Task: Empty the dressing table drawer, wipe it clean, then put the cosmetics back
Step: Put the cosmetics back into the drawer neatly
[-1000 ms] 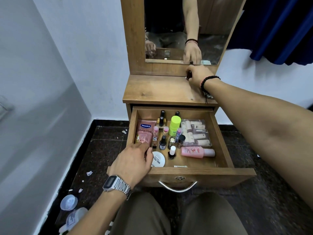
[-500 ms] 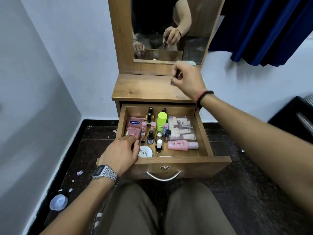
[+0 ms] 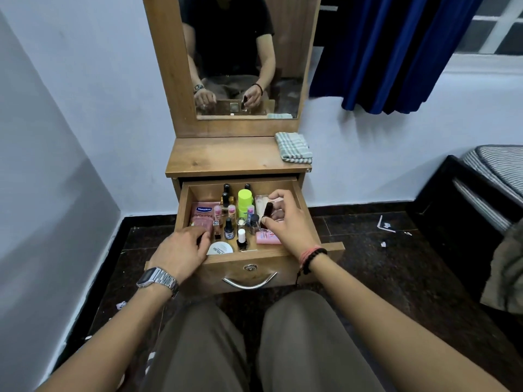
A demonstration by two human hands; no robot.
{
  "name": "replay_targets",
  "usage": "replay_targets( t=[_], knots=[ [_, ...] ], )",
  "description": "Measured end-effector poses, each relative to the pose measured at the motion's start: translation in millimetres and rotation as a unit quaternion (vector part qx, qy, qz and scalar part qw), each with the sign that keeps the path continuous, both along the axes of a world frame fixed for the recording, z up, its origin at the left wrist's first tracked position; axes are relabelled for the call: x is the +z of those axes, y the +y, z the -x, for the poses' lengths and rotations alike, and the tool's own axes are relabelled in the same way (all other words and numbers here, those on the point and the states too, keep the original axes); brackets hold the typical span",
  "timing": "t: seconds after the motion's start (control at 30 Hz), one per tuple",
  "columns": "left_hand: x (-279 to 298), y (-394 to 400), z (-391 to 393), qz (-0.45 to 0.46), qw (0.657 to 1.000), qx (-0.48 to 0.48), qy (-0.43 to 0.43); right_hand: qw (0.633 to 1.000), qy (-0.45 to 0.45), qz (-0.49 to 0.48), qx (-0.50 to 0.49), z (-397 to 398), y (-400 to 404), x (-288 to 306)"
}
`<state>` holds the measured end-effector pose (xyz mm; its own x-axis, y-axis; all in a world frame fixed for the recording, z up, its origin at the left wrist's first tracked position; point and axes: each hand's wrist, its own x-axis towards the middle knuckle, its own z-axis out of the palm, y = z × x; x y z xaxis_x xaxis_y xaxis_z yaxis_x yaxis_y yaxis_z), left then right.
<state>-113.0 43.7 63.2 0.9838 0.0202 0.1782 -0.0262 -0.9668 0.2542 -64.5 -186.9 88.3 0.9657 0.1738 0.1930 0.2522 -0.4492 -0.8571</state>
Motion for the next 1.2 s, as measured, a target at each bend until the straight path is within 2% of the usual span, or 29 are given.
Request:
replay_targets(
  t=[0.23, 0.43, 0.8, 1.2],
  knots=[
    [0, -6, 23, -0.067, 0.997, -0.031, 0.037, 0.999, 0.024, 0.013, -0.019, -5, 4, -10],
    [2, -10, 33, -0.066, 0.996, -0.034, 0.050, 0.996, 0.028, 0.078, -0.020, -13, 5, -16],
    [0, -9, 32, -0.073, 0.996, -0.039, 0.029, 0.980, 0.051, 0.185, 0.045, -17, 12, -20],
    [0, -9, 33, -0.081, 0.995, -0.043, 0.031, 0.979, 0.066, 0.183, 0.062, -17, 12, -23]
  ],
)
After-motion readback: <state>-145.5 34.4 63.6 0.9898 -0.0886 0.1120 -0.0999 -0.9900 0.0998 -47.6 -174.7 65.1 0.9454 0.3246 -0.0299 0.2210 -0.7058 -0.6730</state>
